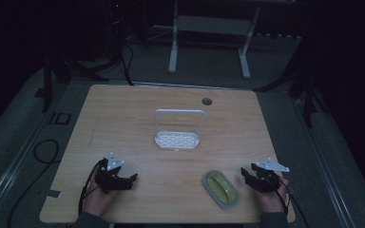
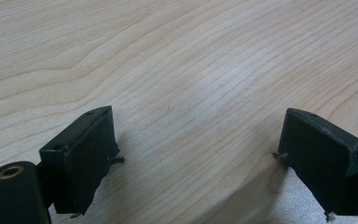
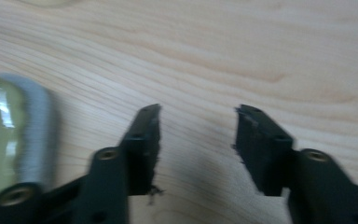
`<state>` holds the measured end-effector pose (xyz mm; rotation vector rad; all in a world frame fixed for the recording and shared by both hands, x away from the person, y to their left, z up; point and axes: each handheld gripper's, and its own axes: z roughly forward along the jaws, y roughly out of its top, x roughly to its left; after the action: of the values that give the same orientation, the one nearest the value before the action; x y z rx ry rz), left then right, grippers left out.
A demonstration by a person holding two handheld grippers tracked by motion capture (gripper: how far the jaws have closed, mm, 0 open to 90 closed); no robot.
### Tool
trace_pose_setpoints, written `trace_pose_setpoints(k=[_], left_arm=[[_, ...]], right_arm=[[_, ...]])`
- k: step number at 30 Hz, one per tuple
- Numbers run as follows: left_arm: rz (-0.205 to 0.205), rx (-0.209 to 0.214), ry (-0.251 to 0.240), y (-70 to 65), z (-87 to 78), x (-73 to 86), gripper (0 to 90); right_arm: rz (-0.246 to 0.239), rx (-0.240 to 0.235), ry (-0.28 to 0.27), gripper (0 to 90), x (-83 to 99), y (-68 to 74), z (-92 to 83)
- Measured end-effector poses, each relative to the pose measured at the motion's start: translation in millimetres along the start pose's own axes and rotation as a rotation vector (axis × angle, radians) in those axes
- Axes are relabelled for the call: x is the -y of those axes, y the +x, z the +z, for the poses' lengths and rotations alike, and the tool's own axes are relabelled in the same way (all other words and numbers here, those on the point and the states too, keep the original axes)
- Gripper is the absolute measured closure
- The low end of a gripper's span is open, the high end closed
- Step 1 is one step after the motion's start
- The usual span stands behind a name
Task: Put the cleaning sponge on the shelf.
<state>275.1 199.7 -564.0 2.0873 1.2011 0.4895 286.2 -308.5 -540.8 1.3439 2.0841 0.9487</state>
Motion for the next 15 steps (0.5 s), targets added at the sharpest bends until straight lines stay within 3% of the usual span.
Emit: trace_pose_setpoints(k=[5,8,9,10,15], left_arm=[[-0.001,-0.001,0.000,-0.2,0.0,0.0,11.2],[-0.001,-0.001,0.000,-0.2,0.1,0.0,11.2],[-0.001,-0.002,0.000,-0.3,0.1,0.0,11.2],[-0.001,-0.001,0.000,-0.3,0.1,0.0,11.2],[-0.002,-0.001,-0.001,-0.3,0.1,0.0,11.2]], right_arm=[[-0.048,-0.024,-0.043,72.2,-5.2,9.4,-18.3],[-0.054,-0.035,-0.061,83.3,-7.5,13.2,-27.7],[-0.054,-0.035,-0.061,83.3,-7.5,13.2,-27.7],[-0.060,-0.038,-0.067,89.7,-9.1,16.3,-33.1],[-0.107,-0.076,-0.073,90.0,-12.1,28.7,-45.3]])
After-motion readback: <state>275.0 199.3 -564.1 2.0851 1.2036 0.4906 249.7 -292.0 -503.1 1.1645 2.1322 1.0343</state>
